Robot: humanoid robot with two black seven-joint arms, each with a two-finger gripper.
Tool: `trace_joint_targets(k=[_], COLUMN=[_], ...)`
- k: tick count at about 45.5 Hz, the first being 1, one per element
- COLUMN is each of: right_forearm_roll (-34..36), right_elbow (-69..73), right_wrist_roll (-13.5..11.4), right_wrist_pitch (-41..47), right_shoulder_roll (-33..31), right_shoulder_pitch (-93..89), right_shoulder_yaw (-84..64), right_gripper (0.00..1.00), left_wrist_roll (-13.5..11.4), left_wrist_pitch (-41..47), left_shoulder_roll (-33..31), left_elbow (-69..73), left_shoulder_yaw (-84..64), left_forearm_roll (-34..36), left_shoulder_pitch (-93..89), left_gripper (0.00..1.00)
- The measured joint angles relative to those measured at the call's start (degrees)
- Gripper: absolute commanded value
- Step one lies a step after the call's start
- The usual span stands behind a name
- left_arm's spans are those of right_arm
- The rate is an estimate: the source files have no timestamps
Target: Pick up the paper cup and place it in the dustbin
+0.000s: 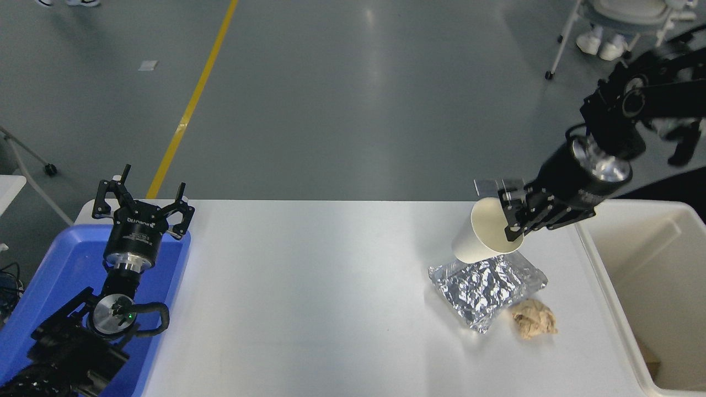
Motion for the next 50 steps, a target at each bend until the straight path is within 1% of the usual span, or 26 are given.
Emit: trace_joint_targets(k=[9, 19, 24, 27, 31, 34, 37, 40, 41, 47, 50], right_forearm_roll=[0.5, 0.4, -1.7, -4.3, -9.3, -14.1, -20.4, -24.2, -26.2, -32.7, -34.4], right_elbow=[2.0, 2.7, 2.2, 1.5, -0.4, -2.7, -6.5, -9.3, -11.0, -19.2, -22.8], right_wrist_roll=[0.0, -0.1, -0.1, -0.1, -0.1, 0.0, 0.1, 0.3, 0.3, 0.6, 1.4], right_wrist_pitch=[0.5, 0.6, 0.7, 0.7, 0.7, 0.7, 0.7, 0.7, 0.7, 0.5, -1.8], right_shoulder_roll=[-0.3, -1.0, -2.6, -4.8, -9.7, -14.4, -20.9, -25.4, -28.0, -37.3, -40.2], right_shoulder_pitch=[7.4, 10.6, 10.9, 10.8, 9.9, 8.8, 6.8, 4.9, 3.4, -6.3, -13.2], right_shoulder_yaw=[-1.5, -3.1, -5.1, -6.5, -7.6, -8.0, -7.6, -6.4, -5.5, -0.3, 2.4], right_gripper=[0.0, 0.0, 0.0, 0.0, 0.0, 0.0, 0.0, 0.0, 0.0, 0.0, 0.0], left_wrist_roll=[0.0, 0.0, 0.0, 0.0, 0.0, -0.1, -0.1, -0.1, -0.1, -0.1, -0.1], left_wrist_pitch=[0.0, 0.0, 0.0, 0.0, 0.0, 0.0, 0.0, 0.0, 0.0, 0.0, 0.0], left_shoulder_roll=[0.0, 0.0, 0.0, 0.0, 0.0, 0.0, 0.0, 0.0, 0.0, 0.0, 0.0], left_elbow=[0.0, 0.0, 0.0, 0.0, 0.0, 0.0, 0.0, 0.0, 0.0, 0.0, 0.0], left_shoulder_yaw=[0.0, 0.0, 0.0, 0.0, 0.0, 0.0, 0.0, 0.0, 0.0, 0.0, 0.0], left_forearm_roll=[0.0, 0.0, 0.0, 0.0, 0.0, 0.0, 0.0, 0.0, 0.0, 0.0, 0.0], left_shoulder_pitch=[0.0, 0.0, 0.0, 0.0, 0.0, 0.0, 0.0, 0.0, 0.0, 0.0, 0.0], left_gripper=[1.0, 1.0, 1.0, 1.0, 1.0, 1.0, 1.0, 1.0, 1.0, 1.0, 1.0])
